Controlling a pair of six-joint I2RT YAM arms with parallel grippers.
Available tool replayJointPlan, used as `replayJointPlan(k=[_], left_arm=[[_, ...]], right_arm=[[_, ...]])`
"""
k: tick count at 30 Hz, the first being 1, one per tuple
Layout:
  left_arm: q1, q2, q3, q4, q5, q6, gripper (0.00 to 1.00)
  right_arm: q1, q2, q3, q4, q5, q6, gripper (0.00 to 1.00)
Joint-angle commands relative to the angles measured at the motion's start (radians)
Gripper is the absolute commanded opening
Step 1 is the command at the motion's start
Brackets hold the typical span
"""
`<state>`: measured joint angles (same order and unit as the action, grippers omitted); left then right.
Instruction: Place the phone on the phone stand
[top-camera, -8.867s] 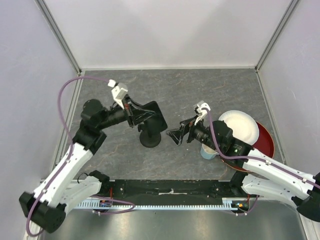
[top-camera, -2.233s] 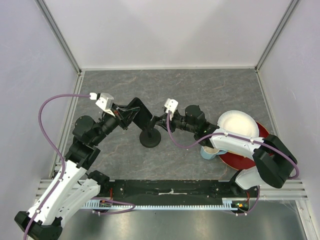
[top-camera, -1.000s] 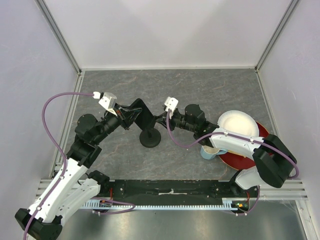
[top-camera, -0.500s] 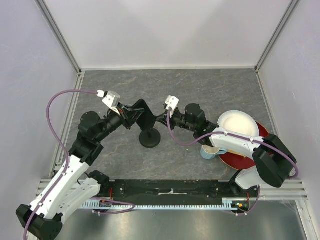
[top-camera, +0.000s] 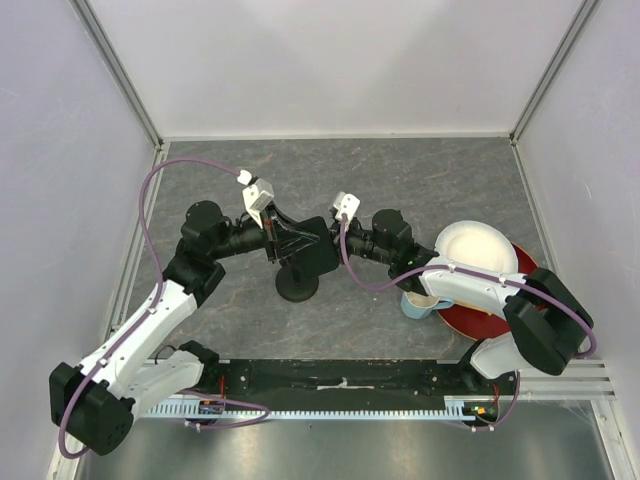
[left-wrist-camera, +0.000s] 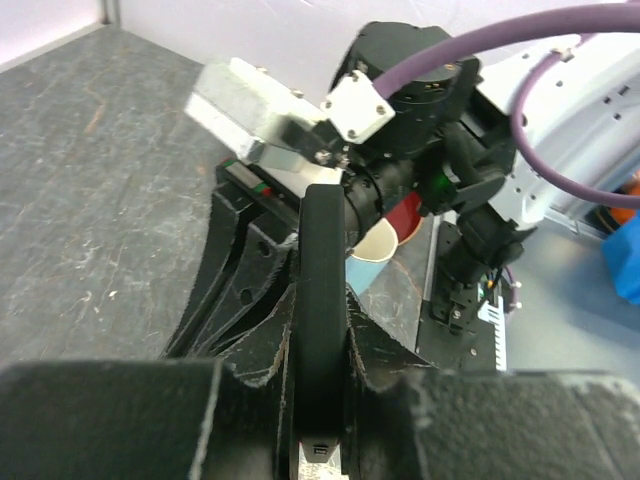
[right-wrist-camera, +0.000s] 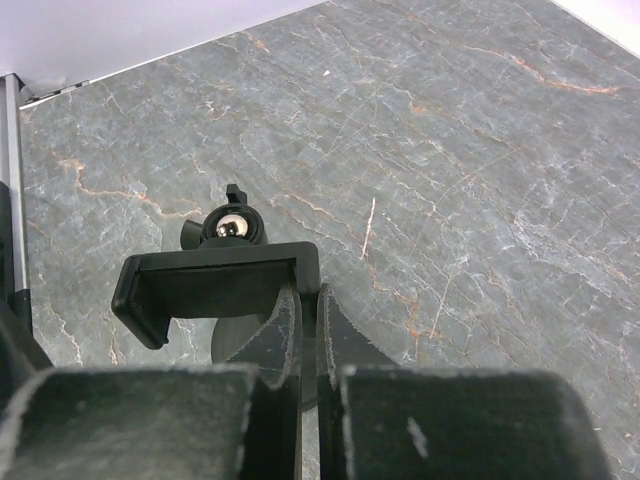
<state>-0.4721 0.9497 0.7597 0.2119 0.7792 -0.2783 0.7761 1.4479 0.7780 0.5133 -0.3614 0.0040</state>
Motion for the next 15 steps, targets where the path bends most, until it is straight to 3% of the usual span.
replayJointPlan(k=[1, 10, 15], left_arm=[[0.015, 0.006, 0.075, 0.115, 0.164, 0.027, 0.02], [0.035, 0.109, 0.069, 0.205, 0.281, 0.062, 0.02], [0.038, 0.150, -0.006, 0.434, 0.301, 0.019, 0.02]], right_arm=[[-0.009, 0.002, 0.020, 0.074, -0.094, 0.062, 0.00], [-0.054, 0.009, 0.043, 0.053, -0.197, 0.074, 0.00], [-0.057, 0.020, 0.061, 0.025, -0.254, 0.071, 0.00]])
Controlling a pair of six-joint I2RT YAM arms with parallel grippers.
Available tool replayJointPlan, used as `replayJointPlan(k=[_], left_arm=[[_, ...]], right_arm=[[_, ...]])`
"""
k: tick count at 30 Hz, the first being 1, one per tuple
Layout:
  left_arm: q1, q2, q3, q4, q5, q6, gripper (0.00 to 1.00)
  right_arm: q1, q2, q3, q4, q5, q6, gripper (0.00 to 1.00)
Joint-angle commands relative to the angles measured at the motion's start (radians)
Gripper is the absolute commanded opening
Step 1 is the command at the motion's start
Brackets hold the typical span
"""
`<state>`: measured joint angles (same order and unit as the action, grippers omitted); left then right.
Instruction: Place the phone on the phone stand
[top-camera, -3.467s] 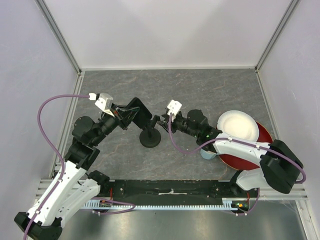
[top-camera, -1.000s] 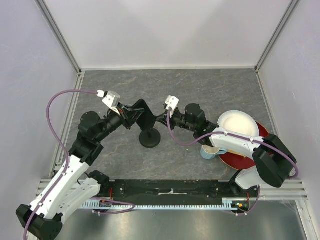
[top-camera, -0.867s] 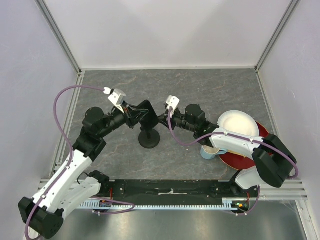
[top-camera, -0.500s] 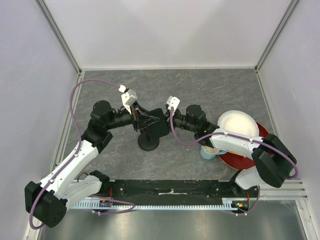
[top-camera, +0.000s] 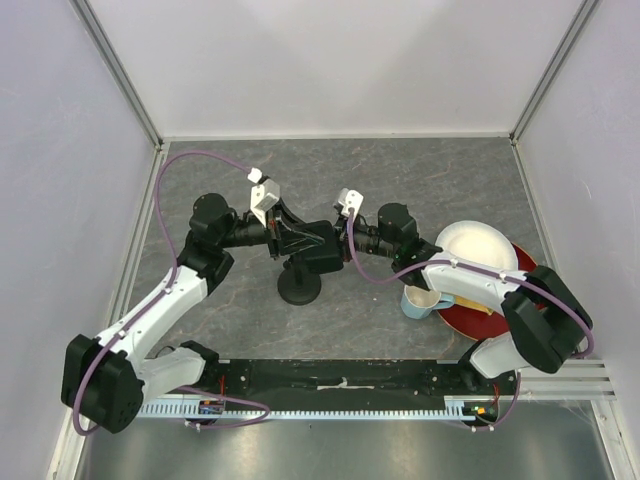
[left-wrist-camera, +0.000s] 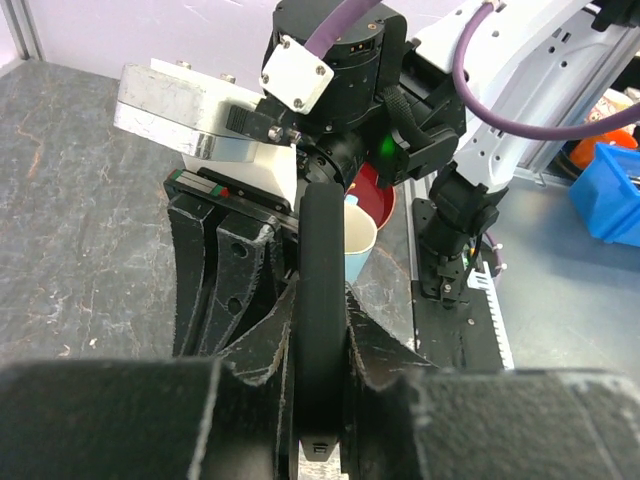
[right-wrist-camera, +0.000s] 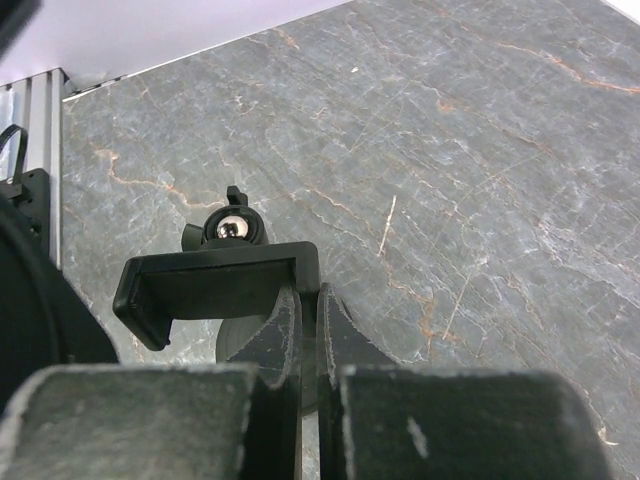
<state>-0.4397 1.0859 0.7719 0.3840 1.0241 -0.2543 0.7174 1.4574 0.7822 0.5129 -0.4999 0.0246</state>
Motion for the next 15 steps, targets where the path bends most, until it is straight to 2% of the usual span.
replayJointPlan(k=[1, 8, 11, 15], left_arm=[[0.007, 0.035, -0.022, 0.280, 0.056, -0.010, 0.02], [0.009, 0.085, -0.068, 0.427, 0.053, -0.062, 0.02], [0.013, 0.077, -0.074, 0.362, 0.002, 0.013, 0.02], [0.021, 0.109, -0.075, 0.354, -0.007, 0.015, 0.02]], right_arm=[[0.002, 0.012, 0.057, 0.030, -0.121, 0.054, 0.00], [0.002, 0.038, 0.048, 0.087, -0.152, 0.101, 0.00], [0.002, 0.027, 0.035, 0.098, -0.138, 0.103, 0.00], [0.001, 0.023, 0.038, 0.093, -0.144, 0.100, 0.00]])
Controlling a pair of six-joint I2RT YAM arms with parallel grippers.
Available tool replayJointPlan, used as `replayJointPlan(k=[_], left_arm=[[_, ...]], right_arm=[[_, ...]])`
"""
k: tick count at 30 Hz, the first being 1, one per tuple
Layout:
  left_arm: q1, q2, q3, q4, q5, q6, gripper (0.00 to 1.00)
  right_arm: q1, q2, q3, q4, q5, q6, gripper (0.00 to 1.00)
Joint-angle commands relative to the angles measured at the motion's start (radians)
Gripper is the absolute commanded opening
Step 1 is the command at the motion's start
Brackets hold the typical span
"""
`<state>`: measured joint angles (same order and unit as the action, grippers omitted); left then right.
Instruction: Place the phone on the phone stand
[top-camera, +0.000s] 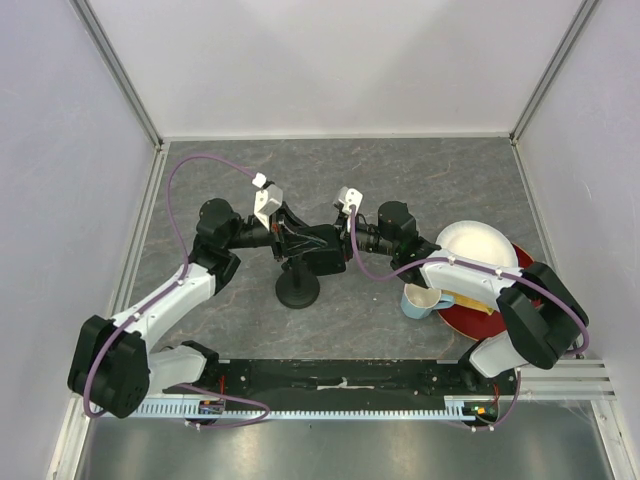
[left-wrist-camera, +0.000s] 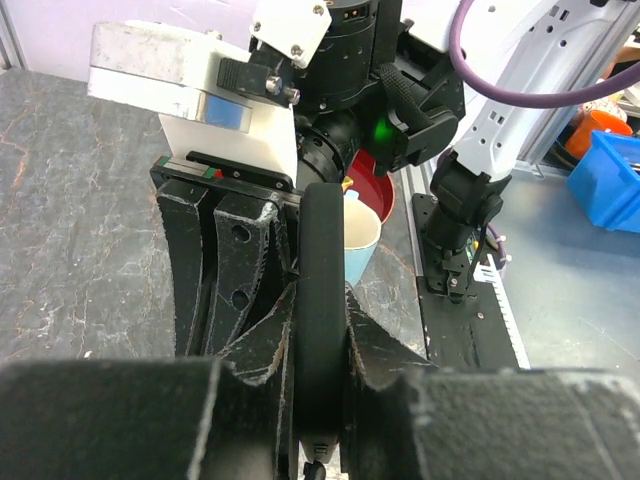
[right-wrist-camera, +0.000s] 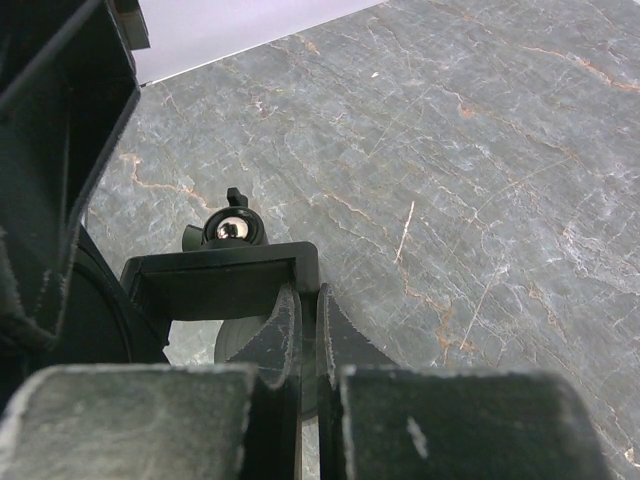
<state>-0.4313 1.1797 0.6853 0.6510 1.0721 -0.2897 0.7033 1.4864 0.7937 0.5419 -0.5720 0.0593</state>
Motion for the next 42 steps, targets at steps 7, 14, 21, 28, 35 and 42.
replayJointPlan(k=[7, 14, 21, 28, 35, 42], left_arm=[[0.055, 0.018, -0.009, 0.113, -0.081, 0.053, 0.02], [0.101, 0.106, -0.020, 0.280, -0.018, -0.086, 0.02], [0.109, 0.130, 0.020, 0.093, -0.018, 0.033, 0.02], [0.112, 0.109, 0.031, -0.025, -0.103, 0.109, 0.02], [0.100, 0.020, 0.066, -0.281, -0.367, 0.156, 0.02], [0.043, -0.037, 0.074, -0.477, -0.529, 0.188, 0.02]], right_arm=[[0.016, -0.009, 0.027, 0.053, -0.092, 0.050, 0.00], [0.016, 0.006, 0.050, 0.047, -0.158, 0.053, 0.00], [0.016, 0.018, 0.071, -0.008, -0.174, 0.025, 0.00], [0.016, -0.003, 0.049, -0.005, -0.108, 0.023, 0.00], [0.041, -0.064, -0.048, 0.136, 0.164, 0.096, 0.00], [0.077, -0.087, -0.080, 0.176, 0.345, 0.109, 0.00]])
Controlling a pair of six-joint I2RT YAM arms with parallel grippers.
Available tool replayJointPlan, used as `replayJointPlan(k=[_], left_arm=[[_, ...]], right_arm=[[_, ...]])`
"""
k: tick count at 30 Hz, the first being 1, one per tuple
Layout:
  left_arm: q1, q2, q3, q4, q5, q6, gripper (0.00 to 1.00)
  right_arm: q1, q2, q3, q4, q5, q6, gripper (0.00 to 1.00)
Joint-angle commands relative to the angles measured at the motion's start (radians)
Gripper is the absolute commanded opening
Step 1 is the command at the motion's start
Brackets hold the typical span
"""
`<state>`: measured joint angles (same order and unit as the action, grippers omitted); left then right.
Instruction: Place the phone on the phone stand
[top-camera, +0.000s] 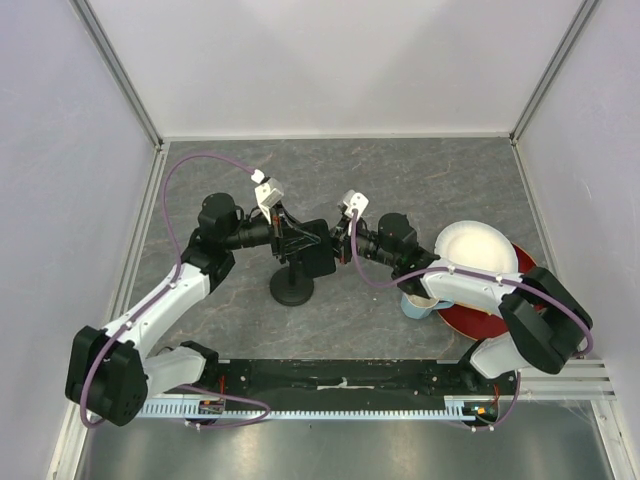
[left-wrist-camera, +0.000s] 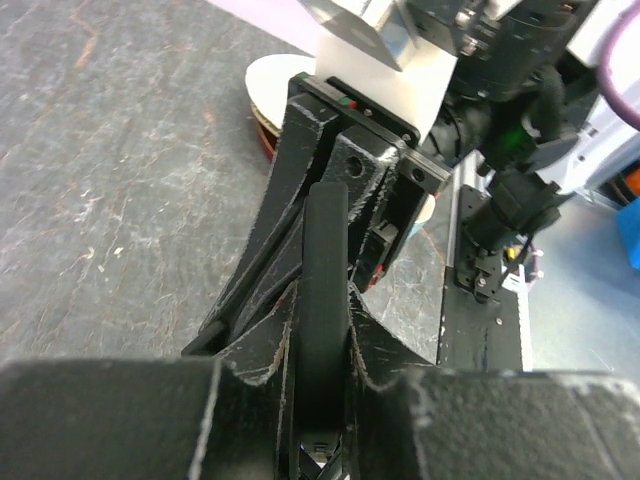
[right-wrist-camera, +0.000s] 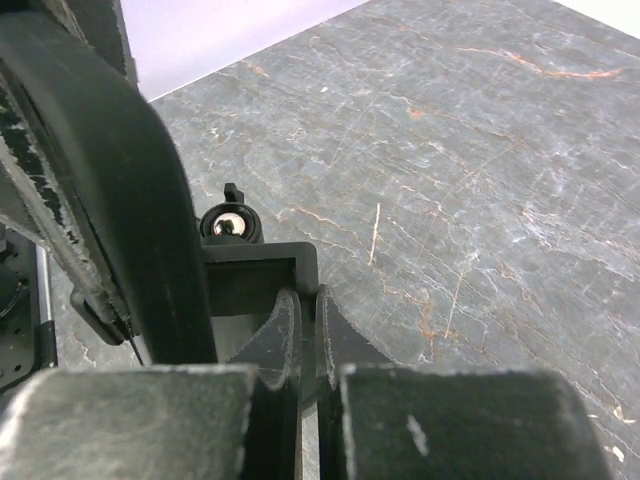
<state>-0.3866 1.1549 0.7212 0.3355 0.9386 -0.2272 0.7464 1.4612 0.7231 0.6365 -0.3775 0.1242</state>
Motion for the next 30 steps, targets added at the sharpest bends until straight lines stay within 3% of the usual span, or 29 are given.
replayJointPlan(k=[1, 5, 10, 14, 19, 22, 26, 30], left_arm=[[-0.009, -0.017, 0.047, -0.188, -0.431, 0.124, 0.02], [-0.012, -0.011, 0.089, -0.329, -0.597, 0.052, 0.02], [-0.014, -0.026, 0.115, -0.498, -0.696, -0.006, 0.02], [-0.041, -0.058, 0.130, -0.582, -0.904, -0.018, 0.02], [-0.146, -0.069, 0.153, -0.703, -1.300, -0.021, 0.02], [-0.184, 0.003, 0.219, -0.777, -1.414, -0.034, 0.02], [-0.219, 0.037, 0.258, -0.829, -1.471, -0.008, 0.02], [-0.227, -0.012, 0.186, -0.725, -1.401, 0.080, 0.02]], right_arm=[[0.054, -0.065, -0.011, 0.080, 0.216, 0.043, 0.00], [0.137, -0.064, -0.007, 0.040, 0.463, 0.025, 0.00], [0.228, -0.012, 0.019, 0.008, 0.780, 0.037, 0.00], [0.254, 0.004, 0.019, 0.003, 1.003, 0.092, 0.00], [0.306, 0.042, 0.087, -0.069, 1.132, 0.081, 0.00], [0.347, 0.083, 0.143, -0.110, 1.186, 0.051, 0.00], [0.380, 0.117, 0.217, -0.176, 1.232, 0.038, 0.00], [0.383, 0.126, 0.242, -0.224, 1.246, 0.067, 0.00]])
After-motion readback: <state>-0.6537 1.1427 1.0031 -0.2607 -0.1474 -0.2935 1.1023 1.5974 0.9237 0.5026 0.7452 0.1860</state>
